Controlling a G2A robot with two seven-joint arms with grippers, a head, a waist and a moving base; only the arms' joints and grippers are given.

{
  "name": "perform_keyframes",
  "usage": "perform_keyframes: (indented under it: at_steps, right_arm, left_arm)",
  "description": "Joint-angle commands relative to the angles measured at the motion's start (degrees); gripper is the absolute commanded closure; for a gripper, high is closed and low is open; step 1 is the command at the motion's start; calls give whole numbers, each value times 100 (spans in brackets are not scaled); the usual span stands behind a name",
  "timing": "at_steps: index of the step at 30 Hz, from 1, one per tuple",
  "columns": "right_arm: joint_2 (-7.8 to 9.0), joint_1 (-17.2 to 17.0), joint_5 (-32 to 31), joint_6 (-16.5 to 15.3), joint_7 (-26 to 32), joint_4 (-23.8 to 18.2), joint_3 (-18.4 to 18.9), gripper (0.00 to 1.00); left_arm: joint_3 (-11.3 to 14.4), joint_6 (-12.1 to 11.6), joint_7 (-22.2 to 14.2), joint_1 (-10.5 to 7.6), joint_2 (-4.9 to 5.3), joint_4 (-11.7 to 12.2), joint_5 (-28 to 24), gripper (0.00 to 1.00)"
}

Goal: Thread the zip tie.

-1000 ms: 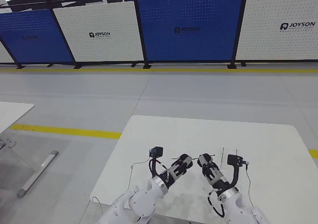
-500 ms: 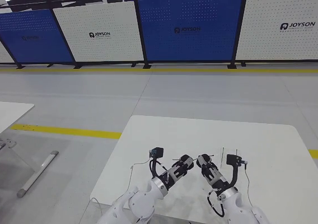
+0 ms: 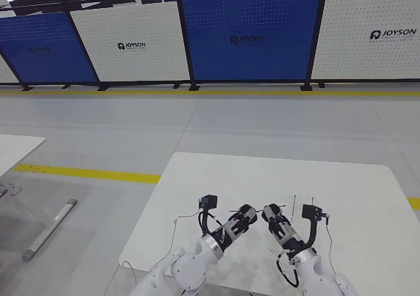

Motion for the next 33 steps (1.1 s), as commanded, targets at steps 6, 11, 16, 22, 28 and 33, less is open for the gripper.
perform_keyframes:
  at_steps: [6,11,16,22,28,33]
  right_arm:
    - [8,-10,76,-160,70,-32,8,100]
    - [15,-10,21,-102,86,-20,22,100]
    - [14,16,158,-96,252,-1,7,100]
    - [9,35,93,-39,186,23,-28,89]
    - [10,-30,56,-131,-4,-20,-29,55]
    - [20,-99,55,-210,-90,-54,15,64]
  left_arm:
    - [-3,-3,57,29,2,-20,70,100]
    - [-7,-46,57,59,6,-55,92,100]
    - [-31,-91,57,91,14,-82,110,100]
    - [-72,-63,74,75,11,17,28,100]
    - [-49,-62,84,67,6,48,38,100]
    - [-45,-53,108,71,3,47,48,100]
